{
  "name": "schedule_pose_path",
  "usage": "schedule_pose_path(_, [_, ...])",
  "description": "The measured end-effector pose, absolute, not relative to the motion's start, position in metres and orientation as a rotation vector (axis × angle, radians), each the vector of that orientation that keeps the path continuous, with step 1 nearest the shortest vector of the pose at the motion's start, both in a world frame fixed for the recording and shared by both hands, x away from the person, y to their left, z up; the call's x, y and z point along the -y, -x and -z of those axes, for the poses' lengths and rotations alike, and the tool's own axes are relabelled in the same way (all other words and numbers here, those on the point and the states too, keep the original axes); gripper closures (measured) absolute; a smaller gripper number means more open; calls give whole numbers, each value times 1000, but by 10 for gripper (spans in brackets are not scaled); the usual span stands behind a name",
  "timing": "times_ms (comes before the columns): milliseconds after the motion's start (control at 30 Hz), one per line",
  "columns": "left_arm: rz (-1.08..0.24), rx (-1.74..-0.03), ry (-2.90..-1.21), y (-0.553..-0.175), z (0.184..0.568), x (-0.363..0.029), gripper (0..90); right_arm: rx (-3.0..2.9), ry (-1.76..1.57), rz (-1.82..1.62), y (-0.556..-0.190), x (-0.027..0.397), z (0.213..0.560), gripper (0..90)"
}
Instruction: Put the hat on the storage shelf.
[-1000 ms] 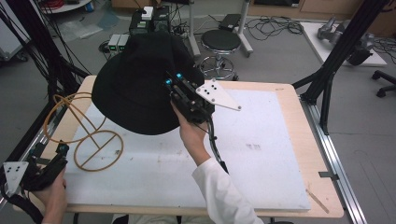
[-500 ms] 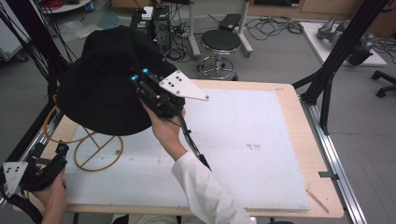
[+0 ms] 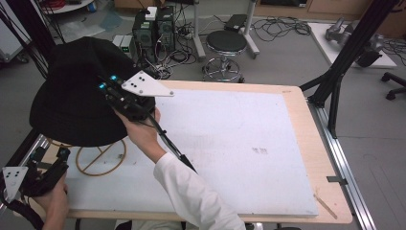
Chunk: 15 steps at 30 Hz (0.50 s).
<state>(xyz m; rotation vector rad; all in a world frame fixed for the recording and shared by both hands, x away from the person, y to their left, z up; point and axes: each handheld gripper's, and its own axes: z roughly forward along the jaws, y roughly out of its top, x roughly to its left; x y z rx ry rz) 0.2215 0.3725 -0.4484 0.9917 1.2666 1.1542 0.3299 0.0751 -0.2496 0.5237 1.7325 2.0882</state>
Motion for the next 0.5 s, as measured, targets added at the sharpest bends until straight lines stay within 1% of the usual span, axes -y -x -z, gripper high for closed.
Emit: schedule_pose_path(500, [-1154, -1272, -984, -220, 448, -374, 268, -1920, -427, -1999, -325, -105, 270, 859])
